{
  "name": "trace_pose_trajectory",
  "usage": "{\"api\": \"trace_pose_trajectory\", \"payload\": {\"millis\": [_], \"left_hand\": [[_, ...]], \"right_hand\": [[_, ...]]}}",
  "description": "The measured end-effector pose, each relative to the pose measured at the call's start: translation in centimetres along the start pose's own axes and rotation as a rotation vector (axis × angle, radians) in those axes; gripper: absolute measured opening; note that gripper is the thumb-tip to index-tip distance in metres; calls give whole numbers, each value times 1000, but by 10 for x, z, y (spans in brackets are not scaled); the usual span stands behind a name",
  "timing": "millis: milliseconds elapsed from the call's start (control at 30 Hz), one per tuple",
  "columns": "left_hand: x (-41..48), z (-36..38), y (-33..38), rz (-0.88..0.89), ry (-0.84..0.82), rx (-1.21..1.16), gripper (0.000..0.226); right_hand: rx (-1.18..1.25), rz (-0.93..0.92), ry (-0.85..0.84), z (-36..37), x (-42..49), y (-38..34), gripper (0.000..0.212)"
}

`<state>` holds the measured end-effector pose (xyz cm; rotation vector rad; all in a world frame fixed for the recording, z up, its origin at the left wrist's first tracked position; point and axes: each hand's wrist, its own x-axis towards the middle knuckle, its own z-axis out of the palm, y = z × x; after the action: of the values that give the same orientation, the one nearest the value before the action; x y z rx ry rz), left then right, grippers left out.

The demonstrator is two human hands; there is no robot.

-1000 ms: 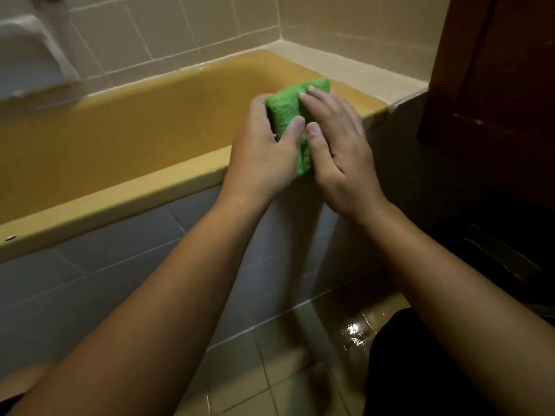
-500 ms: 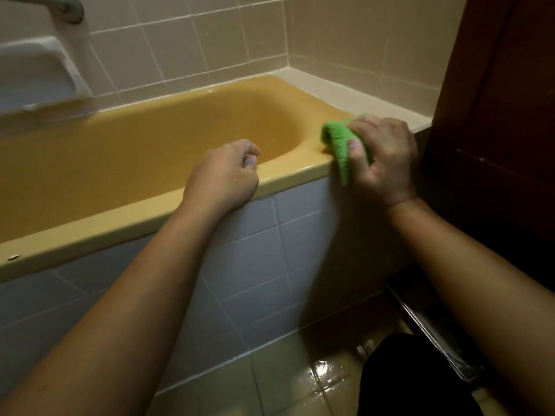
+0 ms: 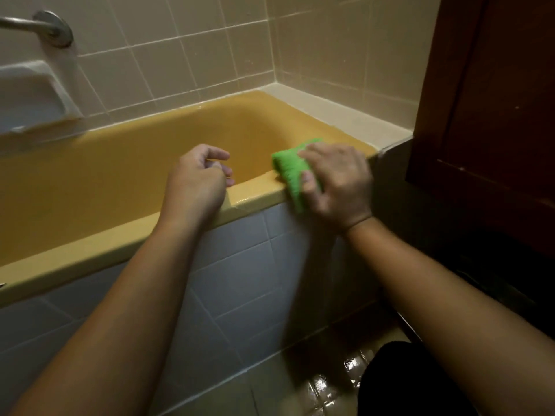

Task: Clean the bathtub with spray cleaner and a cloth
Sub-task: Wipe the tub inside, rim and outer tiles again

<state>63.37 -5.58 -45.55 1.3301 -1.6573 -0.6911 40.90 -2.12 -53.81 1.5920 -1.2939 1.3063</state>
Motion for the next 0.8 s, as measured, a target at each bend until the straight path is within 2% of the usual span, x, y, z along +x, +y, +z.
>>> {"api": "trace_pose_trajectory", "payload": {"millis": [100,200,267,367,433,533,667,800], "left_hand": [[-5,6,2,63,-27,91,29],[-14,20,14,206,20,124,24],[-25,34,28,393,101,192,27],[-41,64,42,573,2,317,47],[-49,81,40,581,-19,581,62],[-55,93,33,613,91,914,74],[-54,110,38,652,99,955,73],[-56,137,55,664,67,960,68]], "right_hand": [[11,184,11,-15,0,45,44],[-2,329,-17,-9,-1,17,44],[37,264,-116,-6,-4,-17,46],[207,152,-308,-19,-8,-26,49],[268,221,-342,-32,-12,-3,50],[177,330,-351,-51,-23,43,50],[203,333,-440,-67,-27,75,57],[248,343,-462,-73,-28,85,63]]}}
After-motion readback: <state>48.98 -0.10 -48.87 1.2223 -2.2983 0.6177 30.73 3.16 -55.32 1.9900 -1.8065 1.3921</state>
